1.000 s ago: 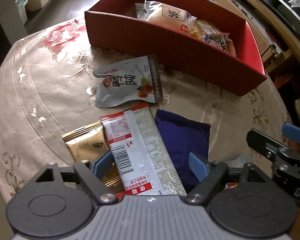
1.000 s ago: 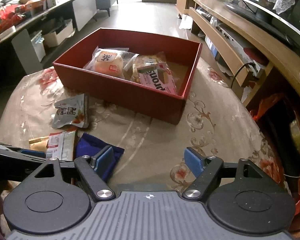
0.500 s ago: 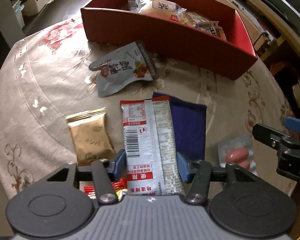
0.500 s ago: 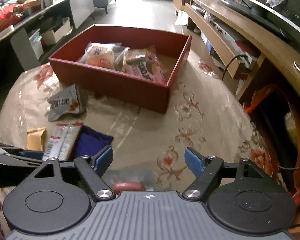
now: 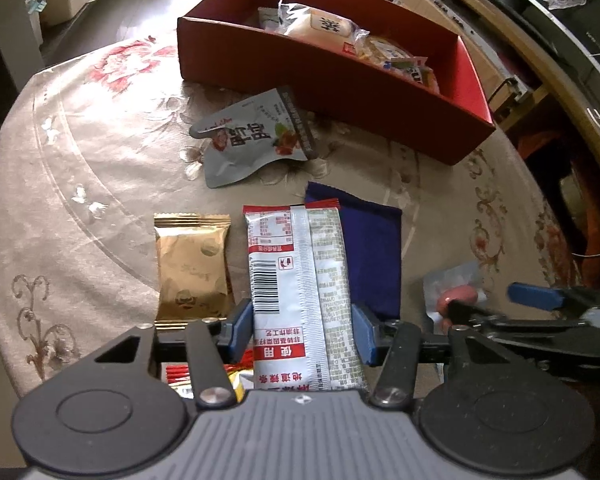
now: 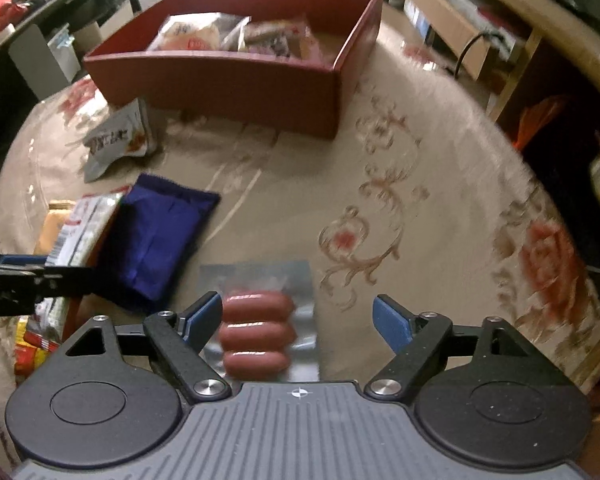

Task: Organize snacks
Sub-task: 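Grasp the white-red wafer packet with the left tool while the right tool grasps the sausage pack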

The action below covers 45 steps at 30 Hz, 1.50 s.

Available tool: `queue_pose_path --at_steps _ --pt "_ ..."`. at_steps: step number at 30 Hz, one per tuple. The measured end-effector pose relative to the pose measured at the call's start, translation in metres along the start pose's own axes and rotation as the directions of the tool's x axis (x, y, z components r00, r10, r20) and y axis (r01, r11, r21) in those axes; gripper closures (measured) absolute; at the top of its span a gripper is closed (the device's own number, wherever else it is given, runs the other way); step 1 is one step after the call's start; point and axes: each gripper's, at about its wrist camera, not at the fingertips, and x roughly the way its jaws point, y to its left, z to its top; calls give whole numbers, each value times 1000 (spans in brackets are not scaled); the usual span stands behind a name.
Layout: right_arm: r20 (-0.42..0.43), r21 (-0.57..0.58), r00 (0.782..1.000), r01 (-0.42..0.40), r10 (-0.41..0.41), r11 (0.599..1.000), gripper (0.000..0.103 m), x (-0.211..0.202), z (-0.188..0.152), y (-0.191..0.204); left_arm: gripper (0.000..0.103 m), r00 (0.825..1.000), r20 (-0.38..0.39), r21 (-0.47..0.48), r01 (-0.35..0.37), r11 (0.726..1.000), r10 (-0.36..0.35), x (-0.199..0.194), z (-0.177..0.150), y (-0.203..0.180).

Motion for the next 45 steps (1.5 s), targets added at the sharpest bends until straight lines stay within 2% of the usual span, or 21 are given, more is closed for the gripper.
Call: queue_pose_path --at_steps 5,7,12,16,19,22,36,38,41,45 --pt "-37 -10 999 -13 12 1000 13 17 -2 8 49 1000 -9 -2 22 1000 -22 1 0 -1" --pt "-35 -17 999 -7 7 1000 10 19 0 12 49 1000 -12 -6 28 1000 -28 1 1 0" --pt "-23 -44 999 -37 36 998 10 12 2 17 49 999 -16 -6 32 999 -32 2 1 2" --pt "-53 -83 999 -18 13 996 9 20 -3 21 49 999 -25 3 29 1000 -29 5 0 1" --pt "-49 -113 999 6 -11 994 7 21 -5 27 49 1000 -23 21 13 1000 -12 7 -1 -1" --pt "-50 -111 999 0 -6 994 0 24 -6 28 49 1000 -23 41 -14 999 15 10 -4 -3" --pt "-3 -85 1000 19 -19 996 0 25 -12 29 49 998 -11 105 -62 993 63 14 -10 -10" --pt "1 -92 1000 24 -24 995 4 22 -14 30 49 998 -10 111 -60 992 62 14 -11 -11" --pt "19 -120 1000 21 -19 993 28 12 -17 36 49 998 -7 119 -55 991 56 12 -12 -12" --pt "26 -135 999 32 -29 990 29 8 -21 42 49 999 8 129 -54 990 54 8 -13 -12"
